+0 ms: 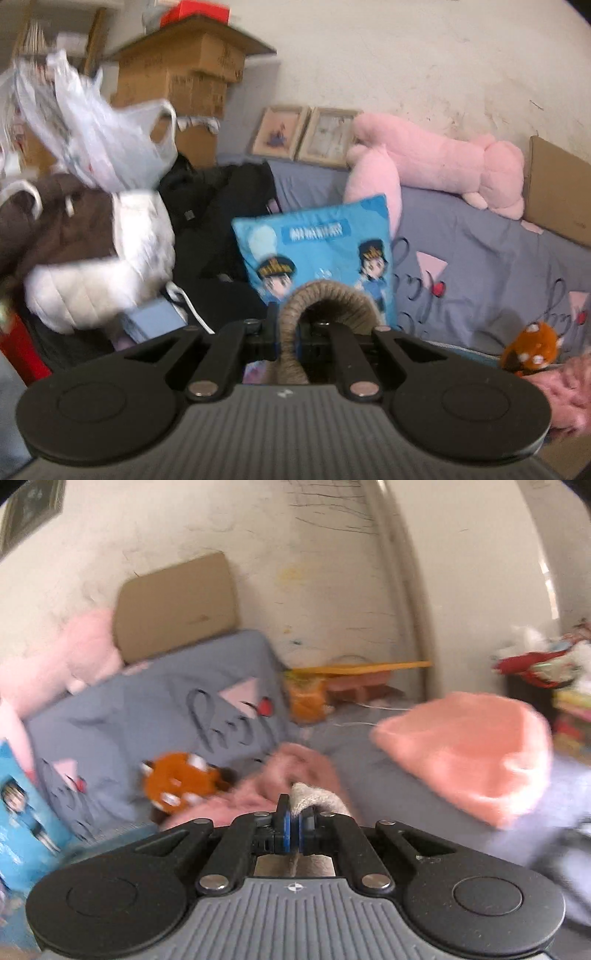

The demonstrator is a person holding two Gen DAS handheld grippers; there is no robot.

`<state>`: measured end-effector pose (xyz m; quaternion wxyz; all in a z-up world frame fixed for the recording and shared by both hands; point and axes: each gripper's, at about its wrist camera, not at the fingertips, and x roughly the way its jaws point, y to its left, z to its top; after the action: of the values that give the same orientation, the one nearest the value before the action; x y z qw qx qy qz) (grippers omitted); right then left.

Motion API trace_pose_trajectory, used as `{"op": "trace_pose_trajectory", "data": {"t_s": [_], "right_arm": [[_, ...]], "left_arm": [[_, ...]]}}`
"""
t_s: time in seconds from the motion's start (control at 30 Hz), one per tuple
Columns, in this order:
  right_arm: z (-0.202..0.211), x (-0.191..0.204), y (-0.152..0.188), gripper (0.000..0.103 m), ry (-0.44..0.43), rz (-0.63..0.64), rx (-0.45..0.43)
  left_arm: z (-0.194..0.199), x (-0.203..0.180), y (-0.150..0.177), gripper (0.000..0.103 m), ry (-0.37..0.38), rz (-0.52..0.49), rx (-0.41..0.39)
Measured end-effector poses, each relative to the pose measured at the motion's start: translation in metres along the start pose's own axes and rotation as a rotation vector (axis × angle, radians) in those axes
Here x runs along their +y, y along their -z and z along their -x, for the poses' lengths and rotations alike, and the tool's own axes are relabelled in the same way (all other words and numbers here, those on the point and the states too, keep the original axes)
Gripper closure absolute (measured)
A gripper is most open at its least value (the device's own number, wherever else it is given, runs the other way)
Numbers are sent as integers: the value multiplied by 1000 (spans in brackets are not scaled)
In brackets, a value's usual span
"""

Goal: Fold clothes

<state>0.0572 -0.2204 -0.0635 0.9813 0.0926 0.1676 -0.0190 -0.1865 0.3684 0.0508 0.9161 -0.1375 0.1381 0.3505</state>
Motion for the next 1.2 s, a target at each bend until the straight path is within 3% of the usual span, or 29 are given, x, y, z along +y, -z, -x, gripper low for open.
{"op": "trace_pose_trajectory", "data": {"t_s": [0.07,0.2,0.47,0.53,0.7,0.9,1.0,1.07,1.2], "right_arm": [[7,-12,15,99,46,37,22],[21,-38,29,99,96,-11,42],[42,-63,-20,100,166,-74,-133],[42,-65,-28,99,177,-75,-139],[29,-42,-8,99,143,49,-64],[22,-4,51,98,80,195,75],[14,20,86,92,42,341,238],[13,35,104,79,29,425,328],[42,63,112,72,67,449,242]], "left_arm": [[-3,-4,9,95,-14,-25,7],[-13,-16,24,95,-7,-68,51],[-32,-27,38,95,-2,-57,102],[-37,-29,41,95,7,-53,118],[-51,-40,62,95,24,-74,175],[-62,-60,91,94,34,-135,232],[-63,-65,99,94,36,-146,239],[-63,-65,100,94,40,-144,240],[-60,-64,97,94,46,-141,229]]}}
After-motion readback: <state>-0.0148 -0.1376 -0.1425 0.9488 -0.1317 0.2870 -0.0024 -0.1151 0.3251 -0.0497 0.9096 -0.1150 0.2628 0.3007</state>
